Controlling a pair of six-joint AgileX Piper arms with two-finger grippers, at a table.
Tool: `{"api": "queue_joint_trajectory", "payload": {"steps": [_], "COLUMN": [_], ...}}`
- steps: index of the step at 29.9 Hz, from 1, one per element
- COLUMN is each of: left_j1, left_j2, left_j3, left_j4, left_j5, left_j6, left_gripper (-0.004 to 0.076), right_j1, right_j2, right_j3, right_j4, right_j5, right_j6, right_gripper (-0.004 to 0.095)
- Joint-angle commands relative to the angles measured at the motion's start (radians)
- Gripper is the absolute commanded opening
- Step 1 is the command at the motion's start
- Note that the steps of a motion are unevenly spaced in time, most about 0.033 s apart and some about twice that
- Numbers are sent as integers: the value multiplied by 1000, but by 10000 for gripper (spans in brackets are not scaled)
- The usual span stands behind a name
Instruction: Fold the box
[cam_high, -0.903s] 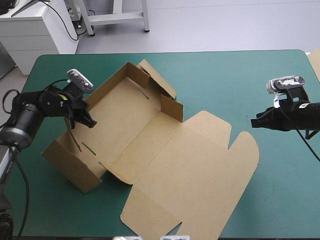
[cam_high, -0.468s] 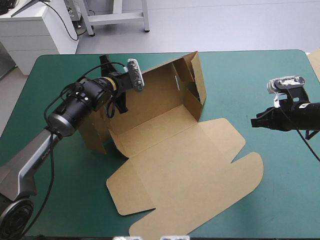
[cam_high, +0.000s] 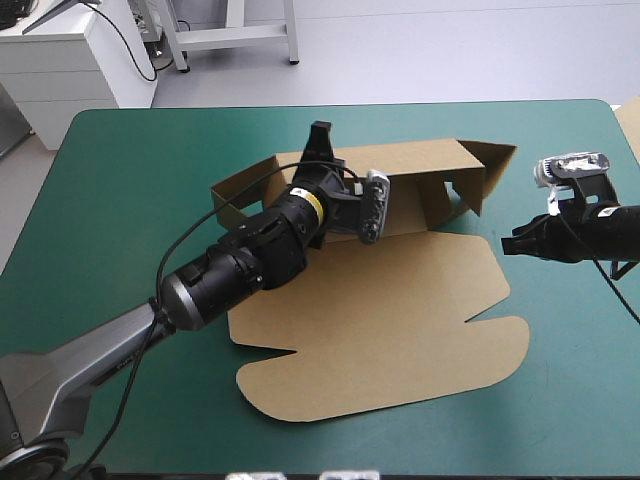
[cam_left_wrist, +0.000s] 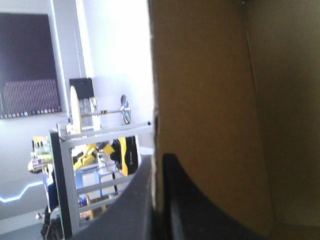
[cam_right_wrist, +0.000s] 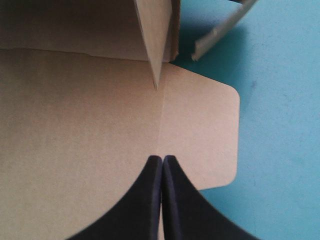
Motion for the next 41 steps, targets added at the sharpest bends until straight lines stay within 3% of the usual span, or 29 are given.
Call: {"api": "queue_joint_trajectory", "payload": {"steps": [1,10,15,20,31,41], "left_j1": [-81,-112,-110,-110,-110,-119], "left_j2": [-85,-153,-133,-82,-13,-13], "left_j3": [-40,-31,54,142,247,287], "left_j4": [47,13,-4,2,451,531], "left_j5": [-31,132,62,57,67,35], "left_j6": [-21,-25,-23,-42,-552,-621], "left_gripper": [-6,-8,-8,-8,-8,-8], "right_j1": [-9,-9,-9,-9,-9,-9], "right_j2": [-23,-23,-23,-23,-23,-23], "right_j3": [-27,-27,-28,-28,-28,-28], "right_j4": [29,42,81,81,79,77], "right_j5": [-21,-26,-26,-23,-42,-100], "right_j6": [-4,-4,-15,-28,-43,-46], "right_gripper": [-19,-19,-19,-19,-19,-19]}}
